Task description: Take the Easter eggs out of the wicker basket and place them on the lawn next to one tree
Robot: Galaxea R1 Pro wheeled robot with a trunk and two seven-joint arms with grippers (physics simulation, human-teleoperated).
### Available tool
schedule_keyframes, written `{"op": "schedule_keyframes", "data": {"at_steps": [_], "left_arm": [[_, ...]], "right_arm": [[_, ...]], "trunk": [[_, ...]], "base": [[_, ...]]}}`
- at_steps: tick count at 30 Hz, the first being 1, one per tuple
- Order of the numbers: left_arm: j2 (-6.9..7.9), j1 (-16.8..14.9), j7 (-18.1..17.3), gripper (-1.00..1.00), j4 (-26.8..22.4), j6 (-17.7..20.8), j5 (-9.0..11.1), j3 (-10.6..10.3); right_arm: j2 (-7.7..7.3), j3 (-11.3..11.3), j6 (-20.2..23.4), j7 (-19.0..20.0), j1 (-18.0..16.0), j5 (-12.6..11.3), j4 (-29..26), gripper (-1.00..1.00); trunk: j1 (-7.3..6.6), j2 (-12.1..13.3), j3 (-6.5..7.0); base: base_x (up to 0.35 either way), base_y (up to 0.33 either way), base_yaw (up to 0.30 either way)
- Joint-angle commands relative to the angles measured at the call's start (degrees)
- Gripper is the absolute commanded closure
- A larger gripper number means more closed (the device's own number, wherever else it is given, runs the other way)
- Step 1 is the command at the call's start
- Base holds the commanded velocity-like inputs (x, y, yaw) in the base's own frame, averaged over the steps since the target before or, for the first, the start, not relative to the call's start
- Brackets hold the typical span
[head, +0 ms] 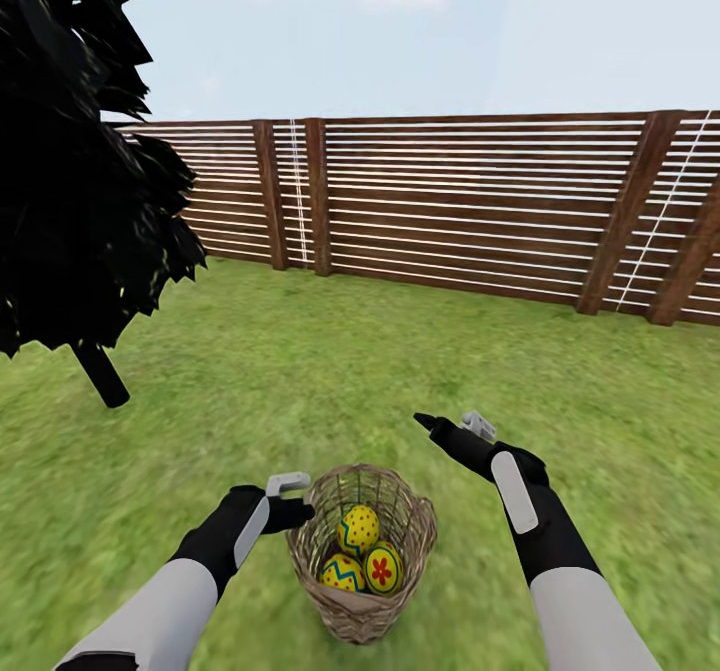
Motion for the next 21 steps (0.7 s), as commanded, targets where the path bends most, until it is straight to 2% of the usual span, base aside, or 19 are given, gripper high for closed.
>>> {"op": "schedule_keyframes", "data": {"at_steps": [1, 15, 21], "left_arm": [[-0.01, 0.0, 0.1, -1.0, -0.1, 0.3, 0.4, 0.1], [-0.02, 0.0, 0.0, -1.0, 0.7, 0.2, 0.4, 0.1], [-0.02, 0.0, 0.1, -1.0, 0.6, 0.3, 0.4, 0.0]], "right_arm": [[0.08, -0.3, 0.4, 0.3, 0.0, 0.1, 0.0, -1.0], [0.1, -0.3, 0.4, 0.3, 0.0, 0.0, 0.0, -1.0], [0.1, -0.2, 0.4, 0.3, 0.0, 0.0, 0.1, -1.0]], "trunk": [[0.22, -0.4, -0.24], [3.29, -6.1, -2.75], [3.29, -6.1, -2.75]], "base": [[0.0, 0.0, 0.0], [0.0, 0.0, 0.0], [0.0, 0.0, 0.0]]}}
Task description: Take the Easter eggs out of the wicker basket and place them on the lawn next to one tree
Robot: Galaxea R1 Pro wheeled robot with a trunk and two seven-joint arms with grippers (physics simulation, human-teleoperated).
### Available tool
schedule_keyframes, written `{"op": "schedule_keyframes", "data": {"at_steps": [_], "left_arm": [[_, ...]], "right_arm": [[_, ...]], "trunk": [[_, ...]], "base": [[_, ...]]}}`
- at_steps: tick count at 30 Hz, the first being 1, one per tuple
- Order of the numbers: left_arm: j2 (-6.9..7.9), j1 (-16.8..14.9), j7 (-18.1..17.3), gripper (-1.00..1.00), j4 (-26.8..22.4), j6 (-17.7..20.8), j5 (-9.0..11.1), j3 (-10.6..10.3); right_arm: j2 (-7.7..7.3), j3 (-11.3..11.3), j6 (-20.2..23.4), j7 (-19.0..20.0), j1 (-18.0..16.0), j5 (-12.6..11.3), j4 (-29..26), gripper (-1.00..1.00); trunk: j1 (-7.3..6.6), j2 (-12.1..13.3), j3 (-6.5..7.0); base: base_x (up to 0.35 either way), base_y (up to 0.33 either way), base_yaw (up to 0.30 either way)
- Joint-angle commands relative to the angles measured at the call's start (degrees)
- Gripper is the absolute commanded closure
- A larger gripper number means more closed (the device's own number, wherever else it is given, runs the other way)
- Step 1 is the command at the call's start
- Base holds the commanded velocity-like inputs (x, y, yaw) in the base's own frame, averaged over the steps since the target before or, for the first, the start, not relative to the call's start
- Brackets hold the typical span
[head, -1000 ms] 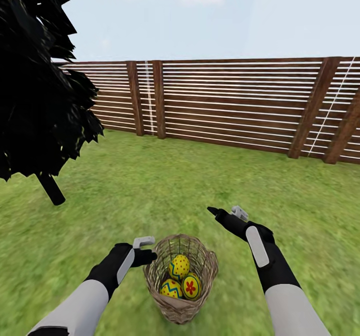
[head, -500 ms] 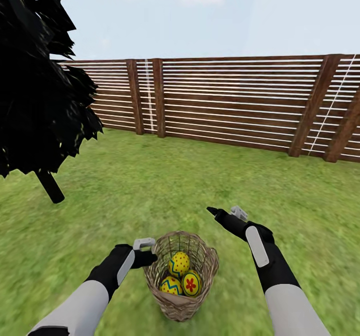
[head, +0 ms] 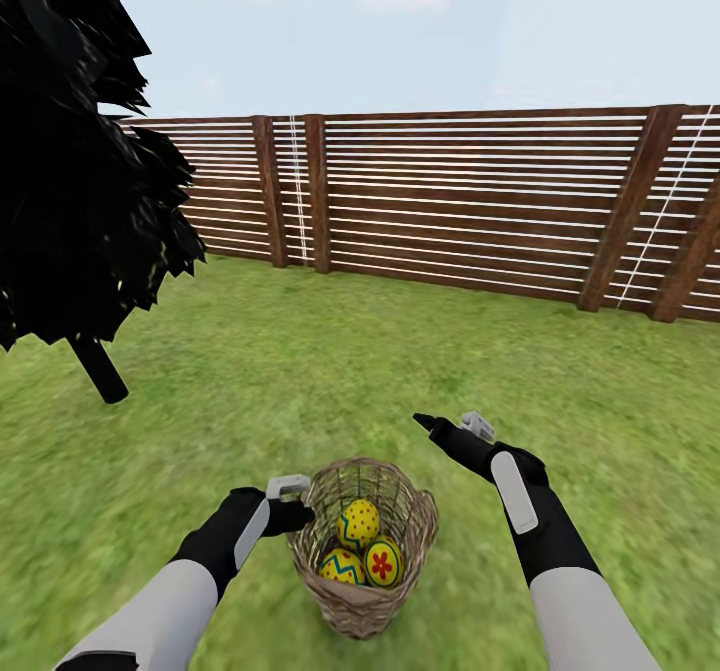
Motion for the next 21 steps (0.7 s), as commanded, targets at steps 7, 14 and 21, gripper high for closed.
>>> {"op": "schedule_keyframes", "data": {"at_steps": [7, 14, 21], "left_arm": [[-0.01, 0.0, 0.2, -1.0, -0.1, 0.5, 0.4, 0.2], [-0.01, 0.0, 0.2, -1.0, -0.1, 0.5, 0.4, 0.2], [-0.08, 0.0, 0.0, -1.0, -0.1, 0.4, 0.4, 0.1]], "right_arm": [[0.07, -0.3, 0.4, 0.3, 0.0, 0.1, 0.0, -1.0], [0.07, -0.3, 0.4, 0.3, 0.0, 0.1, 0.0, -1.0], [0.07, -0.3, 0.4, 0.3, 0.0, 0.1, 0.0, -1.0]], "trunk": [[-0.01, 0.0, -0.05], [-0.01, 0.0, -0.05], [-0.01, 0.0, -0.05]], "base": [[0.227, 0.087, 0.0], [0.32, 0.13, 0.0], [0.104, 0.04, 0.0]]}}
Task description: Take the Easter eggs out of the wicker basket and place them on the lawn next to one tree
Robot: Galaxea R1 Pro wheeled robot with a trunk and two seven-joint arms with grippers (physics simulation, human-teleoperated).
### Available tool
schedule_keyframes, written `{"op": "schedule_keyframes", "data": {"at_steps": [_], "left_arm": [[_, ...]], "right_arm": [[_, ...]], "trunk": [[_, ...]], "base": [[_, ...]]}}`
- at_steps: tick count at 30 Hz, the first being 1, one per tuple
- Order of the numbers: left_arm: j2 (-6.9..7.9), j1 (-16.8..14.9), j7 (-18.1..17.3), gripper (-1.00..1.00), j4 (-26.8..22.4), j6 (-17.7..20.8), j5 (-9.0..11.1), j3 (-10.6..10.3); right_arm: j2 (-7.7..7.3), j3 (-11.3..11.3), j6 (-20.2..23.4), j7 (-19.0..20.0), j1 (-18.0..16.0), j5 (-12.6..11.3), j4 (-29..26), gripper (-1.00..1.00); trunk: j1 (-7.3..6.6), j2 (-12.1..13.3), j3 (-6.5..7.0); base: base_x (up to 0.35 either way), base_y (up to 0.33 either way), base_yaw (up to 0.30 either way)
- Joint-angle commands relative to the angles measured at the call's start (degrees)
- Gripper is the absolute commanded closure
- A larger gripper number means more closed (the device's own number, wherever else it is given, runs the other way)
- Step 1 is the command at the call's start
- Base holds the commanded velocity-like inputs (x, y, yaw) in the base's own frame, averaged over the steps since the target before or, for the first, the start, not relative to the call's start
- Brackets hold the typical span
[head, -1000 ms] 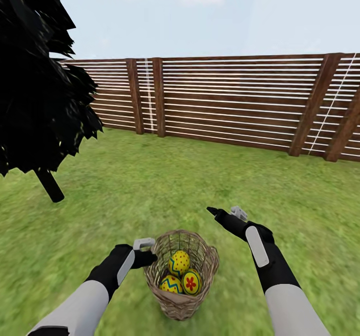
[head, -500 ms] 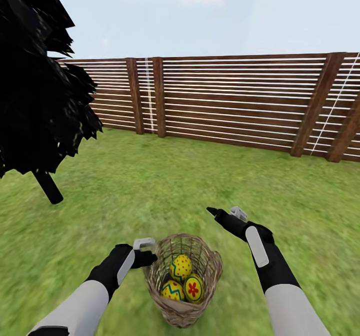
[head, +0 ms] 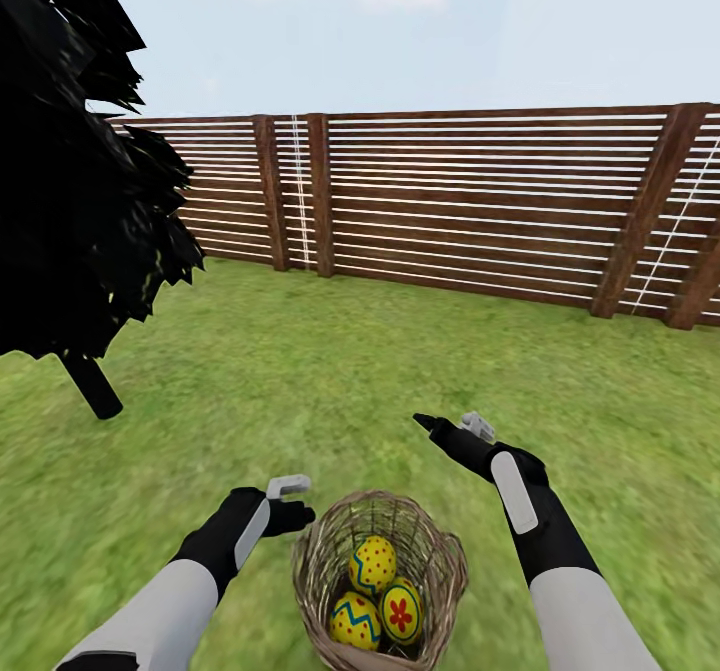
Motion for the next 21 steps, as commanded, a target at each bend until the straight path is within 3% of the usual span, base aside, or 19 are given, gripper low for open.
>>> {"op": "schedule_keyframes", "data": {"at_steps": [1, 9, 21], "left_arm": [[-0.03, 0.0, 0.1, -1.0, -0.1, 0.3, 0.4, 0.1], [-1.06, 0.0, 0.0, -1.0, -0.1, 0.3, 0.4, 0.0], [-1.19, 0.0, -0.3, -1.0, 0.0, 0.2, 0.4, 0.0]], "right_arm": [[0.07, -0.3, 0.4, 0.3, 0.0, 0.1, 0.0, -1.0], [0.07, -0.2, 0.4, 0.3, 0.0, 0.1, 0.0, -1.0], [0.07, -0.3, 0.4, 0.3, 0.0, 0.1, 0.0, -1.0]], "trunk": [[0.0, 0.0, -0.05], [0.0, 0.0, -0.05], [2.63, -4.8, -2.21]], "base": [[0.012, 0.004, 0.0], [0.002, 0.001, 0.0], [0.0, 0.0, 0.0]]}}
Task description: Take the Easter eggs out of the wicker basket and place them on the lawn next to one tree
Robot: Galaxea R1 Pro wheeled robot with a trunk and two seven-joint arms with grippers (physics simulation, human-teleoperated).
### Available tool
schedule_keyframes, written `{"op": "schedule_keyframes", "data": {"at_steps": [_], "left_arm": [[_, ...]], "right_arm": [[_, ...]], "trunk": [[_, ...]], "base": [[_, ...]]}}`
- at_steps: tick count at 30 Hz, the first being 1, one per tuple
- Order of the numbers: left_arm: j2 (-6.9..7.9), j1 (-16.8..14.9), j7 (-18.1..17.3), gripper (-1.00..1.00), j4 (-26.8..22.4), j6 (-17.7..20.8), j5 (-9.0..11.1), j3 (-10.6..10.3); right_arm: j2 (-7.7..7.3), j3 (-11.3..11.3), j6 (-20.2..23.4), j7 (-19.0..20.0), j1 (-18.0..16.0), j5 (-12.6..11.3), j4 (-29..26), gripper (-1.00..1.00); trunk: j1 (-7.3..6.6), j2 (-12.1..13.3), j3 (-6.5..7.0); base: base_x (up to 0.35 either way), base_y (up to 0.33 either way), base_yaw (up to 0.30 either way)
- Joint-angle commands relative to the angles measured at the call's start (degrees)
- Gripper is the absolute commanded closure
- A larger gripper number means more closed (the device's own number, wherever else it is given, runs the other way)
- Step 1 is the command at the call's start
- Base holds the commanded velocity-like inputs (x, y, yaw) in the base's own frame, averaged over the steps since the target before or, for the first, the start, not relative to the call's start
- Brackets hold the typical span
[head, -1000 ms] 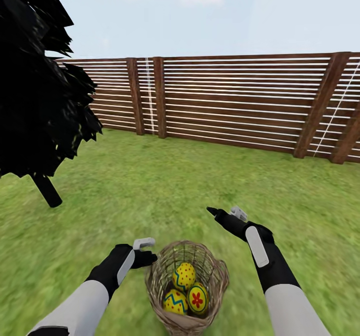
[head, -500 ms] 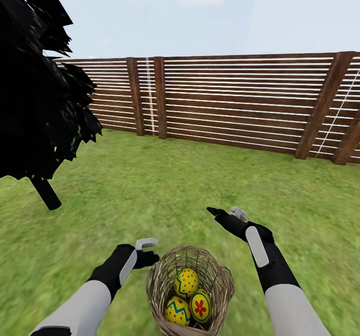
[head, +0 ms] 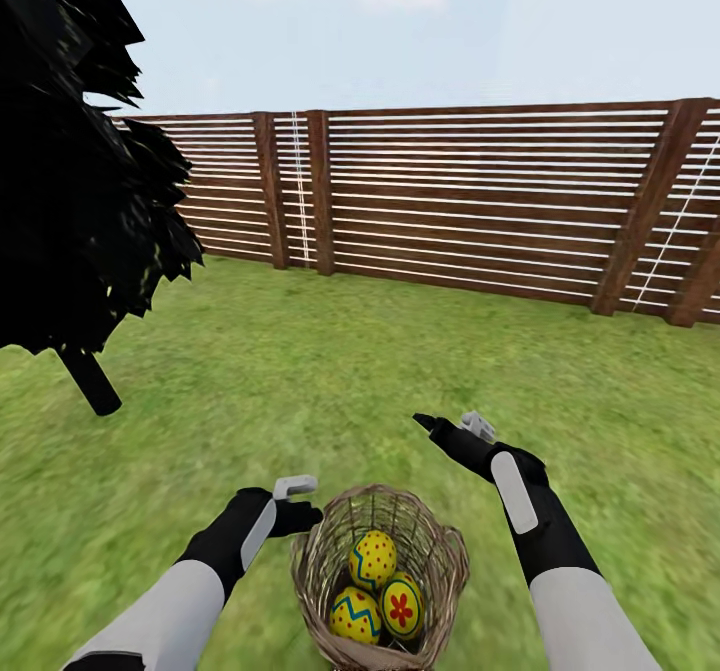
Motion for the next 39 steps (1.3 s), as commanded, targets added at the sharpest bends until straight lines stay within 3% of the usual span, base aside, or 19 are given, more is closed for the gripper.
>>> {"op": "schedule_keyframes", "data": {"at_steps": [1, 39], "left_arm": [[-0.02, 0.0, 0.1, -1.0, -0.1, 0.3, 0.5, 0.1], [-0.08, 0.0, 0.0, -1.0, 1.3, 0.1, 0.5, -0.1]], "right_arm": [[0.07, -0.3, 0.4, 0.3, 0.0, 0.1, 0.0, -1.0], [-0.02, -0.3, 0.5, 0.3, 0.0, 0.2, -0.4, -1.0]], "trunk": [[0.22, -0.4, -0.24], [8.56, -15.7, -7.06]], "base": [[0.0, 0.0, 0.0], [0.0, 0.0, 0.0]]}}
